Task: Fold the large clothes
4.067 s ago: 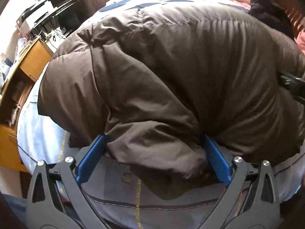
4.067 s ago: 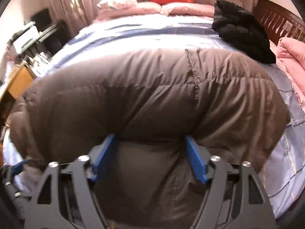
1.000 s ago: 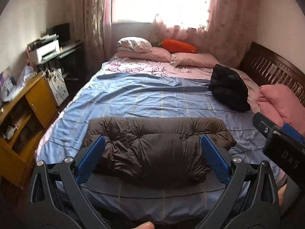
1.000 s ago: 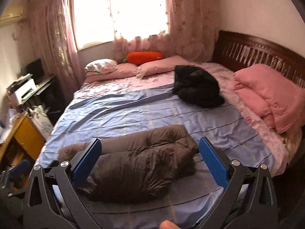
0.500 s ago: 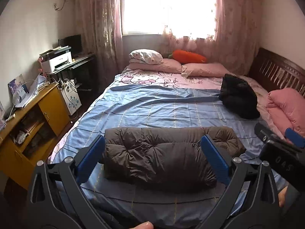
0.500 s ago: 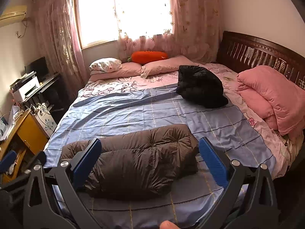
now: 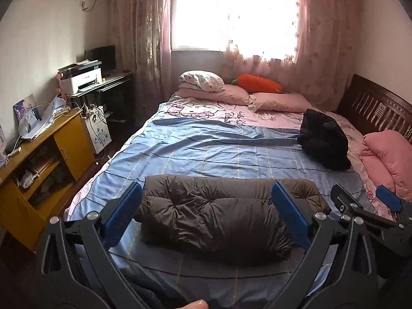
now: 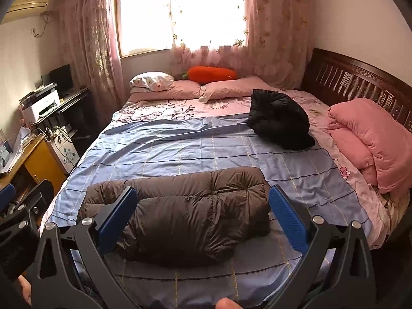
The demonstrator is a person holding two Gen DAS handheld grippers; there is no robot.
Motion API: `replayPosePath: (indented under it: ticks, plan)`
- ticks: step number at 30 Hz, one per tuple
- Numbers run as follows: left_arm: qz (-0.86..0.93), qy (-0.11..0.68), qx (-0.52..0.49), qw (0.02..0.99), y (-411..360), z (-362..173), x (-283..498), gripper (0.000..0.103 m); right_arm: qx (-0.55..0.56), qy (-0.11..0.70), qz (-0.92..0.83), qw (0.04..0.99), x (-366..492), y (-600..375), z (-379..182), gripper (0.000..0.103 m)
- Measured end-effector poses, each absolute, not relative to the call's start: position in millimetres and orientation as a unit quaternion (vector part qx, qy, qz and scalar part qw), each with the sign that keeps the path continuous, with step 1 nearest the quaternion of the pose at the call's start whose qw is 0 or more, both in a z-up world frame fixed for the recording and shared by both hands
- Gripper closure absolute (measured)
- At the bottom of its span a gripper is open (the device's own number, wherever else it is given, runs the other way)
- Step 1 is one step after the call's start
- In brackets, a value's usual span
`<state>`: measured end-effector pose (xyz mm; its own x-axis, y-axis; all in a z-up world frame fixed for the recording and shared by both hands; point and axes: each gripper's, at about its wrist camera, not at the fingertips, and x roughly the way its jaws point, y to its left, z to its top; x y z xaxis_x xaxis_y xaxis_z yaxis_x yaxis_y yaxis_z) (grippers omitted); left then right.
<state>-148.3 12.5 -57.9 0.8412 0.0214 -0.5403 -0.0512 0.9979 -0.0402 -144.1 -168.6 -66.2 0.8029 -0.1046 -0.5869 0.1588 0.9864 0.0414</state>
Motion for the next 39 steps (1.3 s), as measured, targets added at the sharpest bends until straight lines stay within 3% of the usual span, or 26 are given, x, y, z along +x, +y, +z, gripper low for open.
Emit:
replayPosePath:
  ticks: [39]
  plan:
    - [0.019,0.284,-0.026,0.958,8.4,-57.6,-147.8,0.002,0.044,0.304,-0.069,0.949,-144.8,-168.7,-66.0,0.001]
